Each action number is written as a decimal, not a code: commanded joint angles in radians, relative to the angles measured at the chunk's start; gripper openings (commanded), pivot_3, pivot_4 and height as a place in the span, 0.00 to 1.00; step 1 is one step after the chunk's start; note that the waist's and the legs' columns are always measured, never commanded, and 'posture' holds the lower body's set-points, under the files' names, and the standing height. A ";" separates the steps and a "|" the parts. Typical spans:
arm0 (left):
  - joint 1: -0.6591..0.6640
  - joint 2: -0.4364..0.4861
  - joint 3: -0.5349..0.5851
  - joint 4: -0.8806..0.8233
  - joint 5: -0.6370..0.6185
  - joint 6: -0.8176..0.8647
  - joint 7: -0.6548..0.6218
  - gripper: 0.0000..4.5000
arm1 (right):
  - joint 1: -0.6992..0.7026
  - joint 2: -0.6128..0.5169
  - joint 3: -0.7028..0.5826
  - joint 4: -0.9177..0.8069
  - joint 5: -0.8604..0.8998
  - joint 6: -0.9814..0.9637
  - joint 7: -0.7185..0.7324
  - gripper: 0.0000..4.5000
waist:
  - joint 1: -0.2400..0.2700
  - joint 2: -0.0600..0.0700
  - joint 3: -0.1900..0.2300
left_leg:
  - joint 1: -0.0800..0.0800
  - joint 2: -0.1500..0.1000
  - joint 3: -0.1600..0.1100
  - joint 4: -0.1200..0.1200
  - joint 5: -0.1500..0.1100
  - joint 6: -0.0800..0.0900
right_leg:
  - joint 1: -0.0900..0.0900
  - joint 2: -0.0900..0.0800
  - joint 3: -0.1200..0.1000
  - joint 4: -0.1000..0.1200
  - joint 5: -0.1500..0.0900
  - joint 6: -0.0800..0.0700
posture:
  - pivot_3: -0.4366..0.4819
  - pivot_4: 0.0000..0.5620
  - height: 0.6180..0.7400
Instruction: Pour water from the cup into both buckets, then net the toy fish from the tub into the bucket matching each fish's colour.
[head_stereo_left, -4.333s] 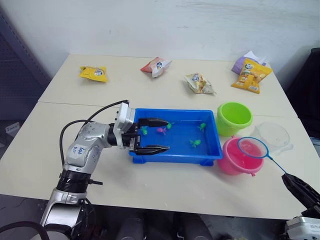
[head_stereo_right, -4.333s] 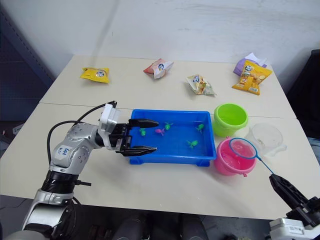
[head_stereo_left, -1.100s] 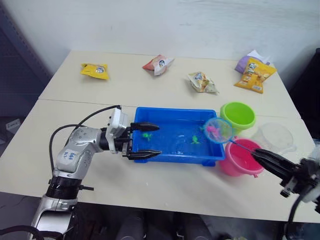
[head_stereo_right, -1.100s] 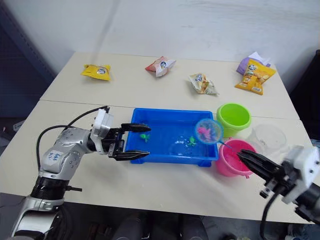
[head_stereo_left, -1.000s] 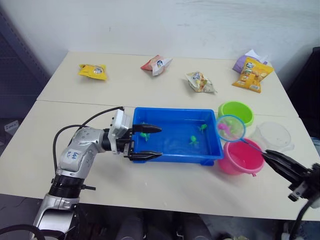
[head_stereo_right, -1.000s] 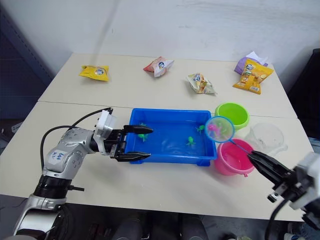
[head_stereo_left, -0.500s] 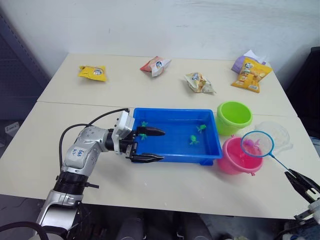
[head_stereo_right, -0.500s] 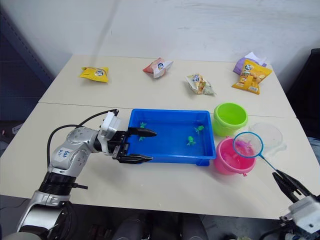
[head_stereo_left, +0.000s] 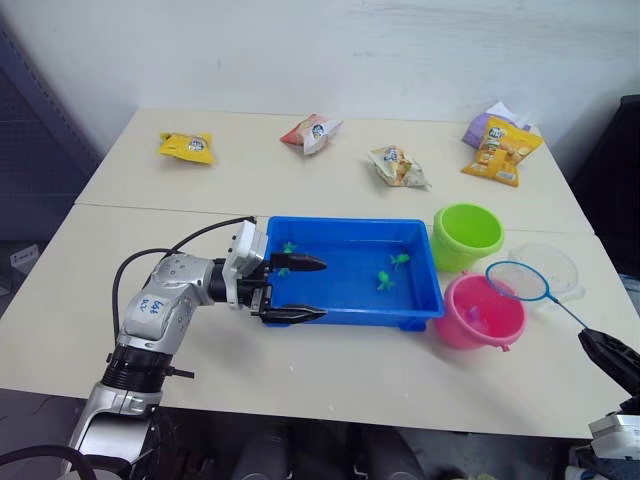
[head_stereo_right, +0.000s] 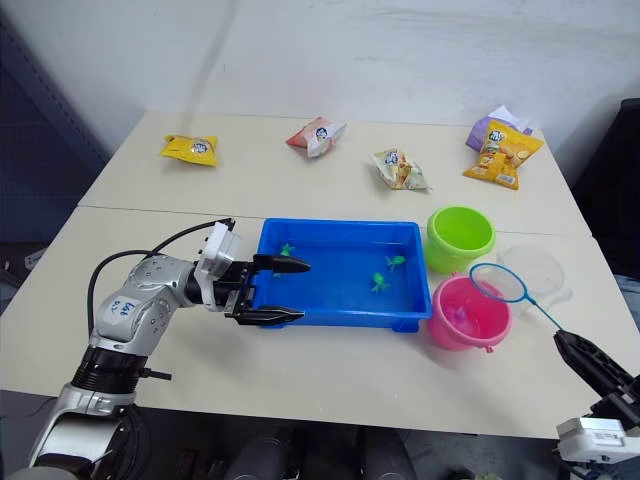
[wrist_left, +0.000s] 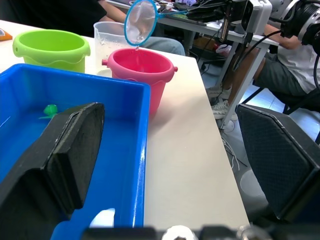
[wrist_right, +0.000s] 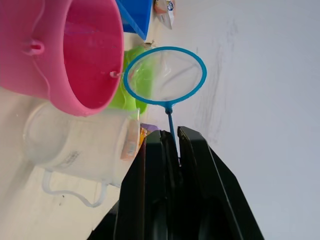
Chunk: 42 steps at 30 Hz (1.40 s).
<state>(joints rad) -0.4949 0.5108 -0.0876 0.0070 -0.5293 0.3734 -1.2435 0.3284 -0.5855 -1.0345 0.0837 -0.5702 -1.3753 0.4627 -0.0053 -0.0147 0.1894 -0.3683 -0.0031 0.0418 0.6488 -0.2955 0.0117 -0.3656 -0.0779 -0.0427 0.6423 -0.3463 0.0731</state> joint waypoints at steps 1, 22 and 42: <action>0.011 0.004 0.015 -0.042 -0.010 -0.005 0.004 1.00 | 0.015 -0.023 -0.001 -0.015 -0.032 0.007 -0.078 0.00 | 0.000 0.000 0.000 | 0.000 0.000 0.000 0.000 0.000 0.000 | 0.000 0.000 0.000 0.000 0.000 0.000 | 0.48 0.27 1.00; 0.053 0.027 0.060 -0.023 0.015 -0.058 0.034 1.00 | -0.208 -0.490 0.809 -0.548 0.601 1.249 0.198 0.00 | -0.001 0.000 0.000 | -0.001 0.002 -0.006 0.000 -0.001 0.002 | 0.003 -0.001 -0.006 -0.005 0.000 -0.001 | 0.48 0.27 1.00; 0.109 0.040 0.091 -0.101 0.000 -0.035 0.095 1.00 | -0.508 -0.393 1.055 -0.265 0.327 1.150 0.231 0.00 | 0.002 0.000 0.000 | -0.002 0.001 -0.005 0.002 -0.001 0.002 | 0.003 -0.001 -0.006 -0.005 0.000 0.000 | 0.48 0.27 1.00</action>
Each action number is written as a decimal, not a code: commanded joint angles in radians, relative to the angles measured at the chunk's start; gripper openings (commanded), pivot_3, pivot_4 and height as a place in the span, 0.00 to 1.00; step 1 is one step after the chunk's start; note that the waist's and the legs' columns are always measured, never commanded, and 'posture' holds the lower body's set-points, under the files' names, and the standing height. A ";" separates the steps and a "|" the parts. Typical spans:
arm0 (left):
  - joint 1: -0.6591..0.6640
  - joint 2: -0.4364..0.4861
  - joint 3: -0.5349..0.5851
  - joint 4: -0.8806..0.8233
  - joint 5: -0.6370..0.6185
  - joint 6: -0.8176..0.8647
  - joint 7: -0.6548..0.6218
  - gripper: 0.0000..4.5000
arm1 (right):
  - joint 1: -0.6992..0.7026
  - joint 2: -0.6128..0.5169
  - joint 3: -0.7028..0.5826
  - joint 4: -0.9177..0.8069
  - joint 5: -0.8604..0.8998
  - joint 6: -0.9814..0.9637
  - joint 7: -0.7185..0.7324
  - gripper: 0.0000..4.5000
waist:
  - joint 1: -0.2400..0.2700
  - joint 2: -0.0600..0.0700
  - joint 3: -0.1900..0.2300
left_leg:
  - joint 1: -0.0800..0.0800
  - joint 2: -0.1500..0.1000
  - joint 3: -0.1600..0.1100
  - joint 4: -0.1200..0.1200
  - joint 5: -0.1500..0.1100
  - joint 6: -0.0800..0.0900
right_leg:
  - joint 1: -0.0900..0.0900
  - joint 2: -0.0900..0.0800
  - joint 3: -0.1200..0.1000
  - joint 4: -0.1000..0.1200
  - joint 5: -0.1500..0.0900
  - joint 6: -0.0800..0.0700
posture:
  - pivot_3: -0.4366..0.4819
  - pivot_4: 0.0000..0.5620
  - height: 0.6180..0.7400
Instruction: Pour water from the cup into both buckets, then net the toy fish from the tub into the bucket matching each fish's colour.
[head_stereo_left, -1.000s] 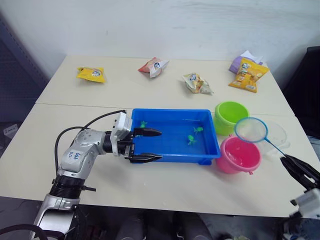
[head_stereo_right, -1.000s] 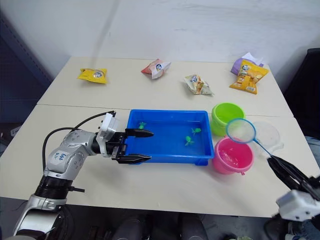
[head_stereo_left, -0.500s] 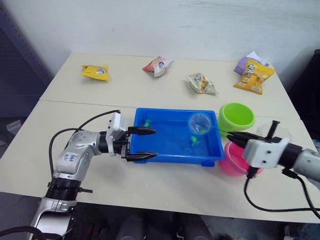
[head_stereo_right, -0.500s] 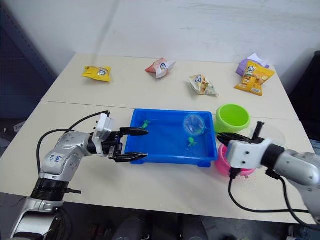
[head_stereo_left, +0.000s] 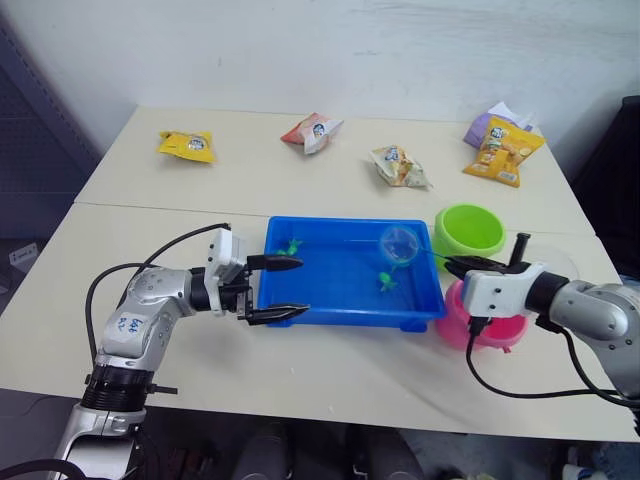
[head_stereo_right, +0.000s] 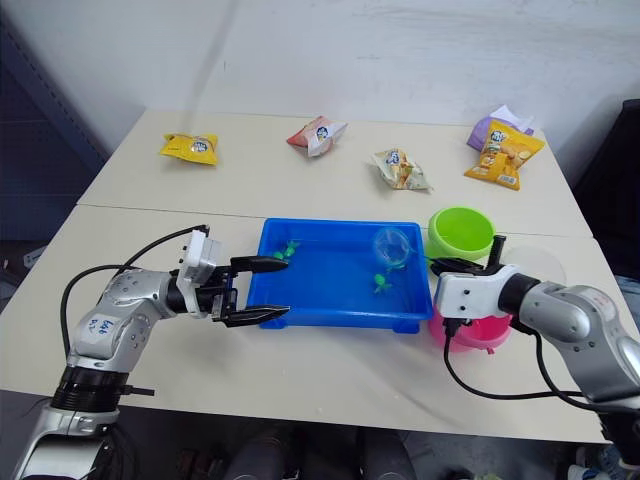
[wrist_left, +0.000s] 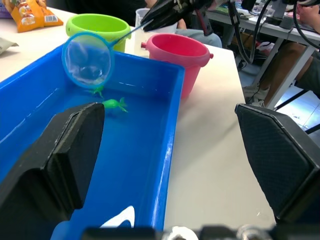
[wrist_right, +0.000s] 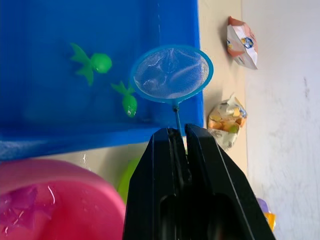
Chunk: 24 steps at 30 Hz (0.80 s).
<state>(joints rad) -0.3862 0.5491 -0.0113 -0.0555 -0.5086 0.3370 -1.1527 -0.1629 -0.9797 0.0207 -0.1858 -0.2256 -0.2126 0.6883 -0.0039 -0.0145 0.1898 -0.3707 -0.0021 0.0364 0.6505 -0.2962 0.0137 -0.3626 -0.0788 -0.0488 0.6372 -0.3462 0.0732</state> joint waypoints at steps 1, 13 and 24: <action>0.000 0.002 0.016 -0.039 -0.021 0.002 0.006 1.00 | -0.021 0.003 0.002 0.009 -0.021 -0.014 0.006 0.00 | 0.001 0.000 0.000 | 0.000 0.000 0.000 0.000 0.000 0.000 | 0.000 0.000 0.000 0.000 0.000 0.000 | 0.48 0.27 1.00; 0.007 -0.012 0.013 -0.021 -0.008 -0.028 0.009 1.00 | -0.043 -0.024 0.027 -0.005 0.022 0.066 0.173 0.00 | 0.001 0.000 0.000 | 0.000 0.000 0.000 0.000 0.000 0.000 | 0.000 0.000 0.000 0.000 0.000 0.000 | 0.48 0.27 1.00; 0.017 0.002 0.023 0.010 0.013 -0.076 0.008 1.00 | -0.015 0.151 -0.121 -0.208 0.415 0.665 0.202 0.00 | 0.002 0.000 0.000 | 0.000 0.000 -0.001 0.000 0.000 0.000 | 0.001 0.000 -0.001 -0.001 0.000 0.000 | 0.48 0.27 1.00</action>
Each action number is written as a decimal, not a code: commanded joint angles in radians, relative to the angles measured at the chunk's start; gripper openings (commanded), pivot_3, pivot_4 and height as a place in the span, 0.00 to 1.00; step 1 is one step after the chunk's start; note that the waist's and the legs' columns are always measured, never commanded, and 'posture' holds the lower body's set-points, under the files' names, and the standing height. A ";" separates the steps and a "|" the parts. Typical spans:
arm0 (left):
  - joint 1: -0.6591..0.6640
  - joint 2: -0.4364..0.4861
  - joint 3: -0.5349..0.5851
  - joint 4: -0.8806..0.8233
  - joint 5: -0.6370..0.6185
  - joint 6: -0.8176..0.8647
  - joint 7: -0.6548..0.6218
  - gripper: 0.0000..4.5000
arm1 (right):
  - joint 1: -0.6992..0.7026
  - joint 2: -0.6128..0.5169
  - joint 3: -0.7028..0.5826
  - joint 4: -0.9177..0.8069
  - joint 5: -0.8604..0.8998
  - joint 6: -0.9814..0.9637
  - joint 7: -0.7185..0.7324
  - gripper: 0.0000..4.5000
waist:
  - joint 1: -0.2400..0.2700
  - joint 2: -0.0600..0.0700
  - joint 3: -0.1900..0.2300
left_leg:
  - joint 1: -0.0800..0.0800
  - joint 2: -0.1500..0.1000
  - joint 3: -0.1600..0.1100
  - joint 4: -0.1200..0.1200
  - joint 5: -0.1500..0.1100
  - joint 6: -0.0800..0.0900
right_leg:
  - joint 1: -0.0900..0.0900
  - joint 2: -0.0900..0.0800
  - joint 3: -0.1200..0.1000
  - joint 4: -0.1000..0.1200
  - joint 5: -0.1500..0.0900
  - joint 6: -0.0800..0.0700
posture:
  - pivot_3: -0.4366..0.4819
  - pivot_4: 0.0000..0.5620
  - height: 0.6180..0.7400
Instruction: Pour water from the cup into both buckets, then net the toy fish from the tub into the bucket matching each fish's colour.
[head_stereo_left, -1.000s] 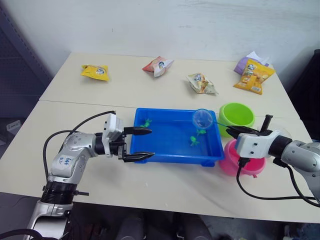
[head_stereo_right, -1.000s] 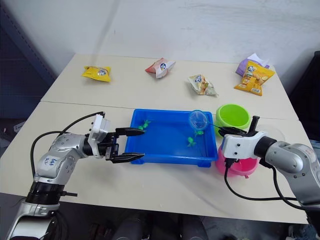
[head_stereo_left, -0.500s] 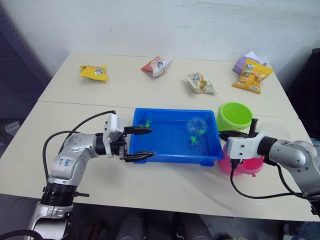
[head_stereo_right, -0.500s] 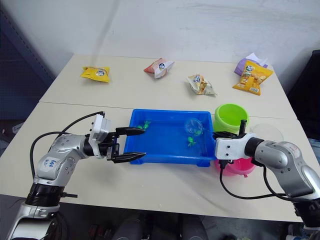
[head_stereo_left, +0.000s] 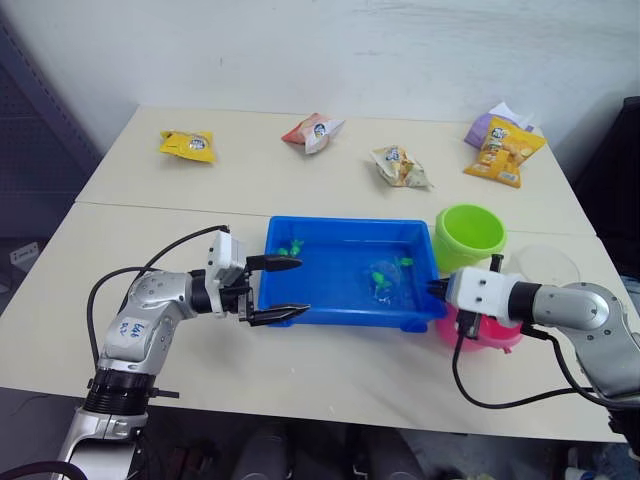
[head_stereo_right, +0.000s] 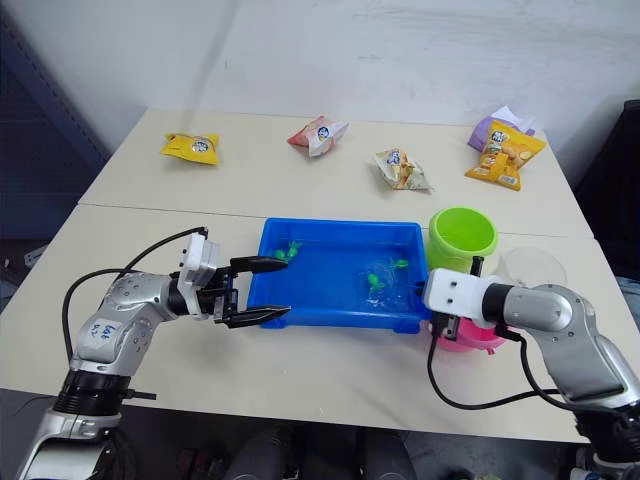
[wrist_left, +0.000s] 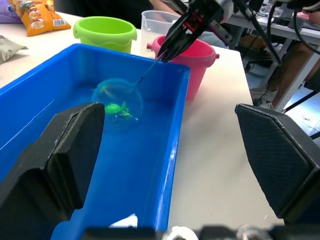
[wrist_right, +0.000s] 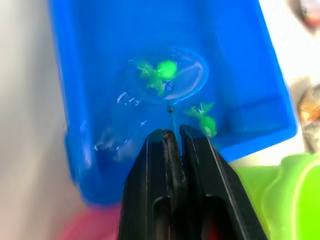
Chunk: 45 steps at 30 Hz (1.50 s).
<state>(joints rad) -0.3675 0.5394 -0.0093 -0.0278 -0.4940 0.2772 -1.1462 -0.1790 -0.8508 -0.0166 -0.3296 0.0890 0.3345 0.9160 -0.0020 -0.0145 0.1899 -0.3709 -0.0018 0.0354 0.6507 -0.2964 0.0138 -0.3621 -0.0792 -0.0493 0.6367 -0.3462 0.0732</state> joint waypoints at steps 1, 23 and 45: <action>-0.001 0.014 0.022 -0.020 -0.002 -0.016 0.002 1.00 | 0.003 0.045 -0.113 -0.083 0.150 0.178 -0.038 0.00 | 0.000 0.000 0.000 | 0.000 0.000 0.000 0.000 0.000 0.000 | 0.000 0.000 0.000 0.000 0.000 0.000 | 0.48 0.27 1.00; -0.183 -0.078 -0.008 0.015 -0.021 0.045 0.049 1.00 | 0.203 0.043 -0.598 -0.094 0.322 0.172 -0.194 0.00 | 0.001 0.000 0.000 | 0.000 0.000 0.001 -0.002 -0.001 0.001 | 0.000 0.001 0.000 -0.002 0.000 0.001 | 0.48 0.27 1.00; -0.241 -0.158 -0.033 0.044 0.016 0.015 0.094 1.00 | 0.092 -0.242 -0.279 0.586 -0.591 -0.992 -0.785 0.00 | 0.000 0.001 0.001 | 0.000 -0.001 0.003 -0.002 0.002 -0.003 | -0.001 0.001 0.001 -0.001 0.000 0.001 | 0.48 0.27 1.00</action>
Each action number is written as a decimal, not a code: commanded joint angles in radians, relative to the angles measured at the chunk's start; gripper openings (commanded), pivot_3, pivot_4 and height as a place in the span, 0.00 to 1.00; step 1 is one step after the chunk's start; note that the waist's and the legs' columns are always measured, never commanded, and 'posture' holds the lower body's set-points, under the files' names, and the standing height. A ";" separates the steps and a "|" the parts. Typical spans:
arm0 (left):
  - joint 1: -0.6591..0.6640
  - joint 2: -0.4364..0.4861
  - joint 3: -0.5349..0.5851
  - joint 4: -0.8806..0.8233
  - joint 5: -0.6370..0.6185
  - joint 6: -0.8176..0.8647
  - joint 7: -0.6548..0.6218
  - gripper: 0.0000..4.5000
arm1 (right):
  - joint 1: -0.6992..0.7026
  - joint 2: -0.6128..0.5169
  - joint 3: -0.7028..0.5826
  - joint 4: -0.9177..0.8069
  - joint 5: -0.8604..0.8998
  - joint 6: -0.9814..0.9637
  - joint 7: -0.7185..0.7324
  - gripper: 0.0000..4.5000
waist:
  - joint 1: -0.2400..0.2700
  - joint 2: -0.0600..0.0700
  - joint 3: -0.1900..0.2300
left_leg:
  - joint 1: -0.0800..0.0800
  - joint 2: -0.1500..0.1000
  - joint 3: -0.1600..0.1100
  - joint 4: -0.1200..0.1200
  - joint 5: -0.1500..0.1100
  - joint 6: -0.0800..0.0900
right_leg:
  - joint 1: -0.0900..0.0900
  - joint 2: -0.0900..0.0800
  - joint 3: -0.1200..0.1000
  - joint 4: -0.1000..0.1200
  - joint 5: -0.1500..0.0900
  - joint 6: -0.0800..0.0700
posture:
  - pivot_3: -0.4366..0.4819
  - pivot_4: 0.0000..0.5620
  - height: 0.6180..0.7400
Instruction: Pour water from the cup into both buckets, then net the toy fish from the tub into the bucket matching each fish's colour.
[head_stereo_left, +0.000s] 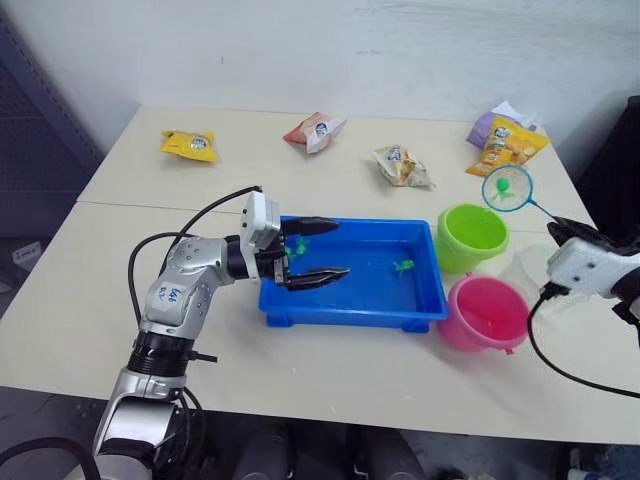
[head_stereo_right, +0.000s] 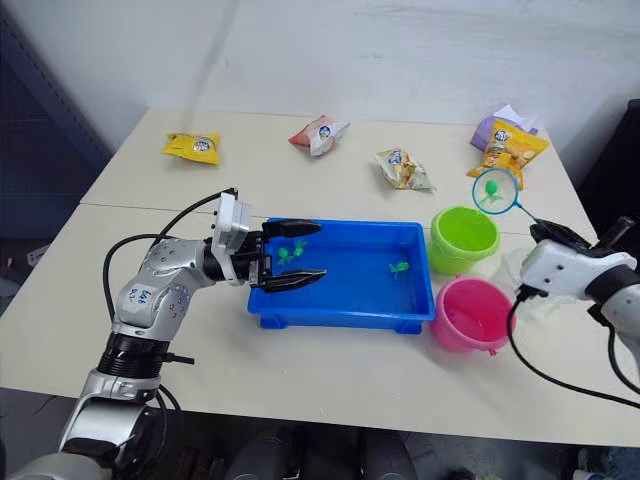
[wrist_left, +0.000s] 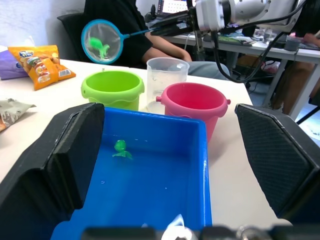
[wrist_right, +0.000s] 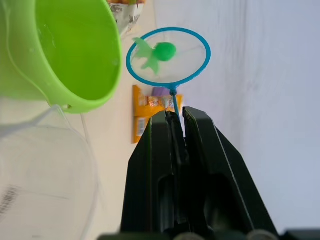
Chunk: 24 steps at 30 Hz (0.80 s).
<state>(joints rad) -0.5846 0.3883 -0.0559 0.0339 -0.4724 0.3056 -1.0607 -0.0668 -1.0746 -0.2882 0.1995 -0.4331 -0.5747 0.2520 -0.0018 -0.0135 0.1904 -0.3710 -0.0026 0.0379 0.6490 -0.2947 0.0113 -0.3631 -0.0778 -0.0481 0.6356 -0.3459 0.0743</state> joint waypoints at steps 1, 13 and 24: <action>-0.025 -0.008 0.013 -0.016 -0.007 -0.013 0.009 1.00 | -0.030 -0.028 0.002 0.078 -0.091 -0.100 -0.148 0.00 | 0.000 0.000 0.000 | 0.000 0.000 0.000 0.000 0.000 0.000 | 0.000 0.000 0.000 0.000 0.000 0.000 | 0.48 0.27 1.00; -0.014 0.002 0.018 -0.022 -0.009 -0.015 0.005 1.00 | -0.066 -0.092 0.144 0.163 -0.288 -0.184 -0.319 0.00 | -0.001 0.000 0.000 | 0.000 0.000 0.000 0.000 0.001 -0.002 | 0.000 0.001 0.001 0.001 0.000 0.000 | 0.48 0.27 1.00; -0.018 -0.002 0.023 -0.027 -0.018 -0.011 0.010 1.00 | -0.055 -0.096 0.129 0.151 -0.316 -0.133 -0.451 0.00 | -0.002 0.000 0.000 | 0.000 0.000 0.001 0.000 0.001 -0.002 | 0.000 0.001 0.001 0.001 0.000 0.000 | 0.48 0.27 1.00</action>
<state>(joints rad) -0.5873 0.3890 -0.0516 0.0348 -0.4696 0.2970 -1.0563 -0.1247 -1.1446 -0.1192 0.3766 -0.7850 -0.7139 -0.1799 -0.0036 -0.0133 0.1904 -0.3707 -0.0023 0.0386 0.6492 -0.2935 0.0097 -0.3633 -0.0770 -0.0474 0.6366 -0.3460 0.0741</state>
